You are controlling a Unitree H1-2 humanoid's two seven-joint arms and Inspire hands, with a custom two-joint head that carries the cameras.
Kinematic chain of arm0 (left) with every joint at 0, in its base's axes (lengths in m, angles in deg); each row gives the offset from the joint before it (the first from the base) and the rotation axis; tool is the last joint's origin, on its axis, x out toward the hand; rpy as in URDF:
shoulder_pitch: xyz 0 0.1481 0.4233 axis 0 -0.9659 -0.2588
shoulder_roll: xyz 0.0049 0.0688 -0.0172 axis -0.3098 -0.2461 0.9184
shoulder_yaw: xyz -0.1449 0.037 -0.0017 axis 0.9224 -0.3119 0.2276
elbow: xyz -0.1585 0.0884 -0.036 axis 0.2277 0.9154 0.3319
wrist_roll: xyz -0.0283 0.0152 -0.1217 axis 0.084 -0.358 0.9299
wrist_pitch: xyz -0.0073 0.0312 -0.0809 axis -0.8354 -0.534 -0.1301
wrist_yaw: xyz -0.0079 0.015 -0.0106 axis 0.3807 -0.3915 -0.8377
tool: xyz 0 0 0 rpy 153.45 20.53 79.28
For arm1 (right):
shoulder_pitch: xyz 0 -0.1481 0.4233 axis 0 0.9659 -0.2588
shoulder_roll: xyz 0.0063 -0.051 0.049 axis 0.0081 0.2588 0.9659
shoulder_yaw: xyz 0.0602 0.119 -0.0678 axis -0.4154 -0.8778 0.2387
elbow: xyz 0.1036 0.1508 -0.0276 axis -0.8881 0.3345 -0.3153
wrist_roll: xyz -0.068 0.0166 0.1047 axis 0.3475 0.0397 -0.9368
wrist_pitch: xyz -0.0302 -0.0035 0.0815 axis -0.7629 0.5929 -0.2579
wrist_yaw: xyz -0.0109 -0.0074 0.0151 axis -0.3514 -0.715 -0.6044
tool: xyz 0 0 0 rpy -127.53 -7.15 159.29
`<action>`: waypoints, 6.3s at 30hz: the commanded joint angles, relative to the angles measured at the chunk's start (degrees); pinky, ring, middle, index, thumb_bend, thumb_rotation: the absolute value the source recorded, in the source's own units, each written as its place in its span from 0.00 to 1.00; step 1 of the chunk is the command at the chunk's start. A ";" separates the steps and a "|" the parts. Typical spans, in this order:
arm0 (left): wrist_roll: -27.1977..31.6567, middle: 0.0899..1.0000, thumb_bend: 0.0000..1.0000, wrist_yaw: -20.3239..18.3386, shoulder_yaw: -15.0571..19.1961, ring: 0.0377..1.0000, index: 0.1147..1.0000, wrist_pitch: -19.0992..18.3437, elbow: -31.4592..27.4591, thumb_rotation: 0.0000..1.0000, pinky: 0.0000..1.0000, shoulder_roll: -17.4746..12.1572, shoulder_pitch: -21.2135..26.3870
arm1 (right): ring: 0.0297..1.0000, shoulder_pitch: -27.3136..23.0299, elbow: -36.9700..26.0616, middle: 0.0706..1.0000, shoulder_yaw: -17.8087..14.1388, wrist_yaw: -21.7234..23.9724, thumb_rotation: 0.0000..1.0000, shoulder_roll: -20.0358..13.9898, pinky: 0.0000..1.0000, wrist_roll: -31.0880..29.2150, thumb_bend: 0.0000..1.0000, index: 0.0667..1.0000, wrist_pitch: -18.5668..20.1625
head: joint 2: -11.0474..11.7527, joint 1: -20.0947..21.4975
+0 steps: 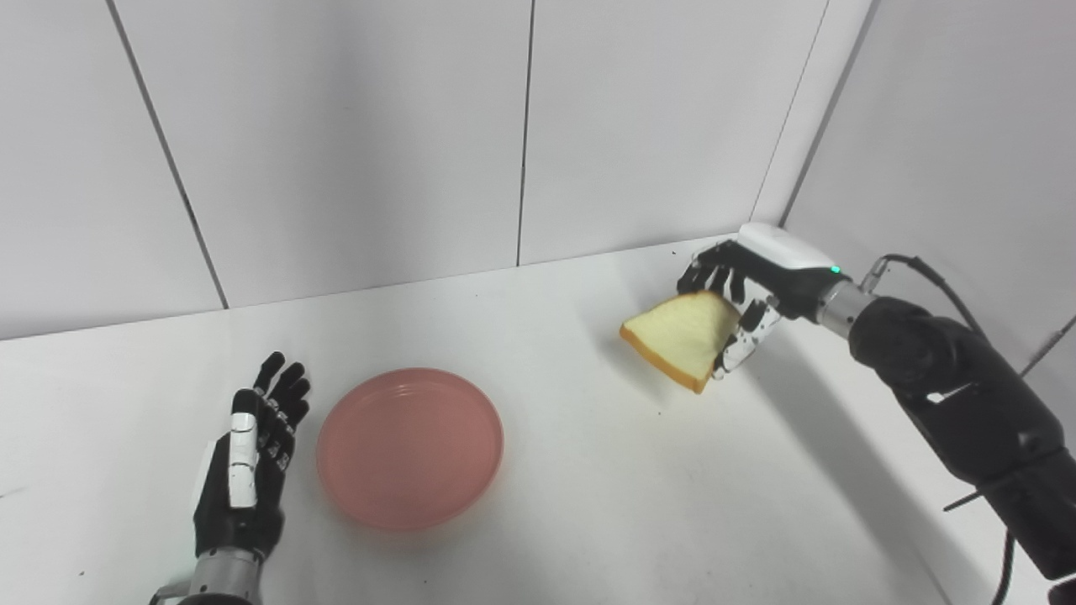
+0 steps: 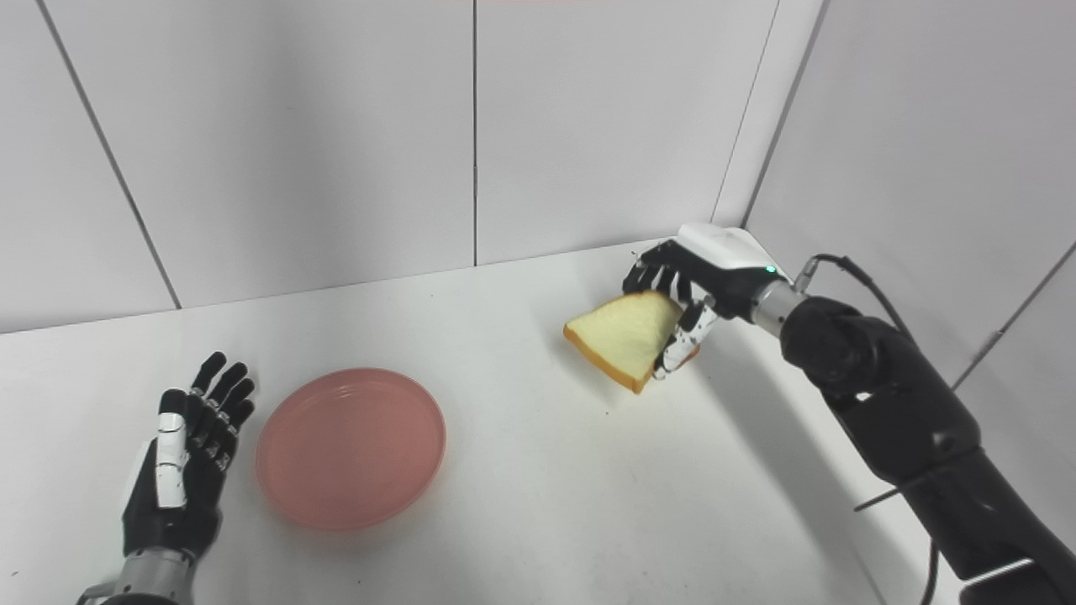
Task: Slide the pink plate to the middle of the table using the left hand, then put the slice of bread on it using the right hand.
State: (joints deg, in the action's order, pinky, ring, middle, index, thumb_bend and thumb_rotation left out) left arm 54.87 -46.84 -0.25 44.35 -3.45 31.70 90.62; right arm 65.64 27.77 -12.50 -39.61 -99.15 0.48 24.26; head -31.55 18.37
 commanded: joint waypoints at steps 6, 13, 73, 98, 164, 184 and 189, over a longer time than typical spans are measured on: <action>-0.80 0.92 0.70 0.72 -1.22 0.94 0.90 -3.09 0.28 0.92 0.98 1.07 -3.04 | 0.37 -3.15 -4.31 0.39 -0.31 2.25 0.00 3.84 0.32 -5.57 0.53 0.47 1.32 | 0.19 -0.90; -1.24 0.92 0.72 2.04 -1.77 0.94 0.90 -4.92 -1.43 0.91 0.99 1.94 -3.80 | 0.35 -6.22 -5.48 0.39 5.11 4.50 0.00 11.15 0.28 -5.39 0.53 0.47 2.45 | 0.24 -3.14; -5.80 0.95 0.70 5.78 -4.98 0.98 0.92 -3.88 -1.80 1.00 1.00 5.98 -4.40 | 0.53 -18.73 8.16 0.42 22.28 5.19 0.00 24.14 0.46 11.70 0.53 0.48 -8.12 | -0.55 -16.41; -5.57 0.96 0.67 6.70 -4.04 0.98 0.93 -3.84 -3.27 0.99 1.00 6.49 -4.57 | 0.92 -13.94 3.85 0.91 21.91 5.31 0.20 21.13 0.86 15.33 0.88 0.85 -11.07 | -1.16 -17.47; -5.94 1.00 0.73 3.67 -2.85 1.00 1.00 -1.38 -7.13 0.96 1.00 1.76 -7.31 | 1.00 13.44 0.92 1.00 -3.16 -22.01 0.84 48.61 1.00 -18.66 0.70 1.00 -10.58 | 0.12 -17.49; -6.54 1.00 0.71 4.81 -3.00 1.00 1.00 -1.41 -7.78 0.99 1.00 2.27 -7.70 | 1.00 12.87 2.85 1.00 -2.58 -20.90 0.83 47.46 1.00 -19.29 0.66 1.00 -12.12 | -0.05 -18.39; -6.64 1.00 0.70 4.79 -3.10 1.00 1.00 -0.98 -7.55 1.00 1.00 2.05 -7.52 | 1.00 12.80 2.42 1.00 -2.31 -20.11 0.86 46.87 1.00 -19.98 0.69 1.00 -11.26 | -0.15 -18.06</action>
State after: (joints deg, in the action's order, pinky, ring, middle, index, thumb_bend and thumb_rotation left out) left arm 48.74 -42.62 -3.29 43.47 -12.09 33.75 83.73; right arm 79.67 31.33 -14.88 -60.28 -52.01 -19.21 14.81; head -31.64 0.35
